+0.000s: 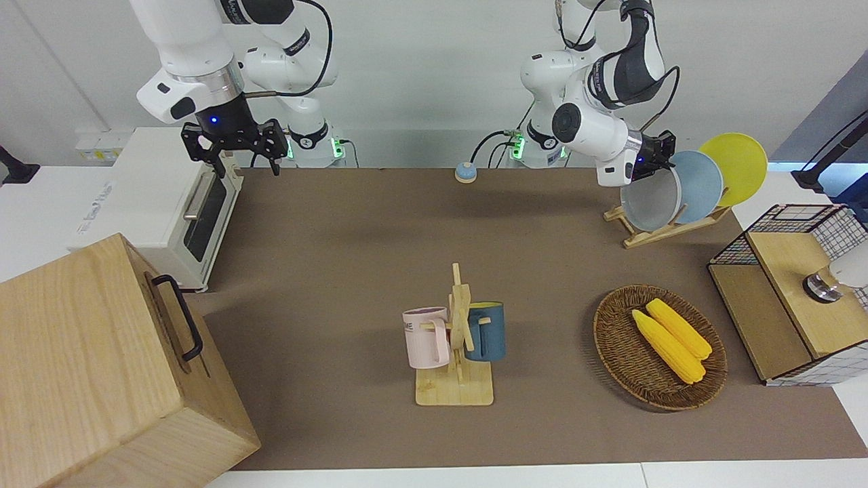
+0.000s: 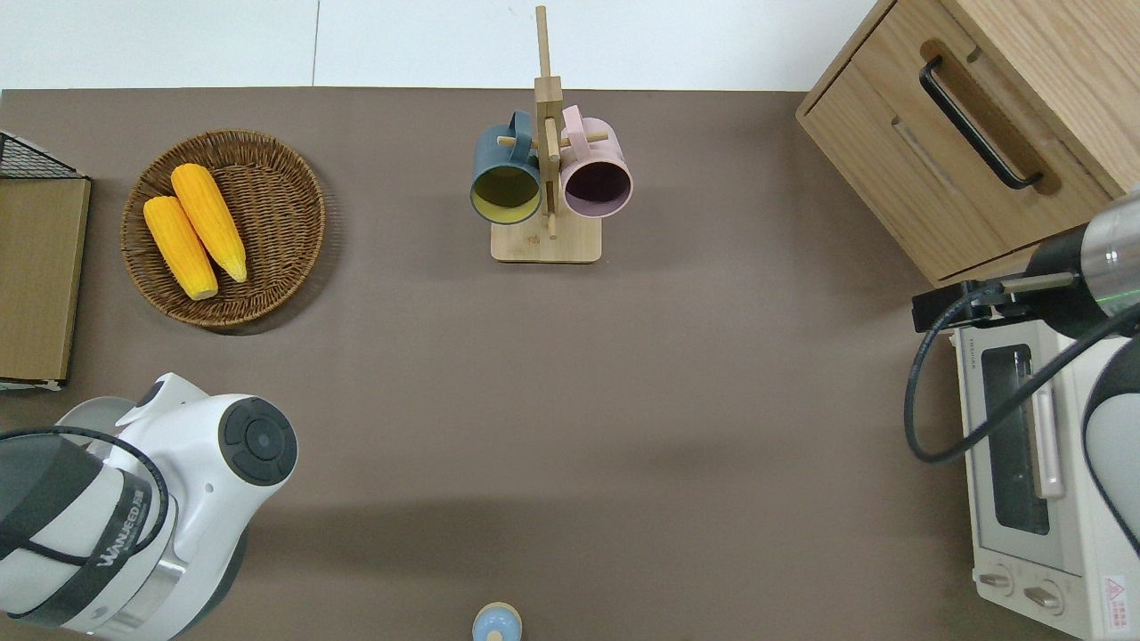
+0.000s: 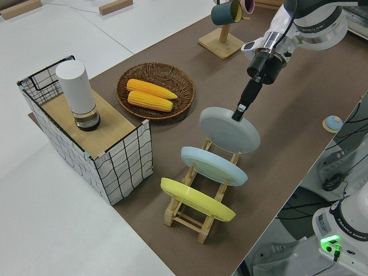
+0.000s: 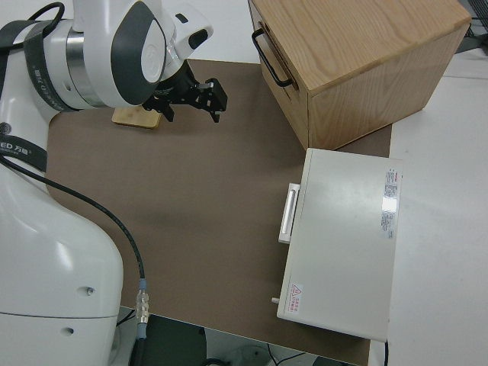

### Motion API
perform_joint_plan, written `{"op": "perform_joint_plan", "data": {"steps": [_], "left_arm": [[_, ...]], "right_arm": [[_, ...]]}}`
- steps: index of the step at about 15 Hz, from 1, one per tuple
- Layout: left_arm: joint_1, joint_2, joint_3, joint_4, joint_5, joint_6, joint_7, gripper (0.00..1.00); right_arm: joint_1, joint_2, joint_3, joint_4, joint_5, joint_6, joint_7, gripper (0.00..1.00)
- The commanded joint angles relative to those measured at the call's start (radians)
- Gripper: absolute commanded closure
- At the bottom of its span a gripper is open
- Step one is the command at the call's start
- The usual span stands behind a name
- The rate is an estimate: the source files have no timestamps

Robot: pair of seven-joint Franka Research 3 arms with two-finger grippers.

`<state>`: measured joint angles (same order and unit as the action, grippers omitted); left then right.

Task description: Pick gray plate from table and place it on lower plate rack with left arm

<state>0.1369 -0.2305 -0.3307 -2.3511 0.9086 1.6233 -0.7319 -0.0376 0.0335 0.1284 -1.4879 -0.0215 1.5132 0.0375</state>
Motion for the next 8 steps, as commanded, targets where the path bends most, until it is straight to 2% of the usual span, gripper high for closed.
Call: {"op": "perform_joint_plan", "data": {"steps": [1, 8], "left_arm": [[0.012, 0.016, -0.002, -0.028, 0.039, 0.027, -0.056, 1.00], [0.009, 0.031, -0.004, -0.045, 0.039, 0.027, -0.090, 1.00]], "right_arm": [[-0.022, 0.009, 0.020, 0.021, -0.003, -0.016, 0.013, 0.017], [-0.022, 0.009, 0.020, 0.021, -0.003, -0.016, 0.013, 0.017]]}}
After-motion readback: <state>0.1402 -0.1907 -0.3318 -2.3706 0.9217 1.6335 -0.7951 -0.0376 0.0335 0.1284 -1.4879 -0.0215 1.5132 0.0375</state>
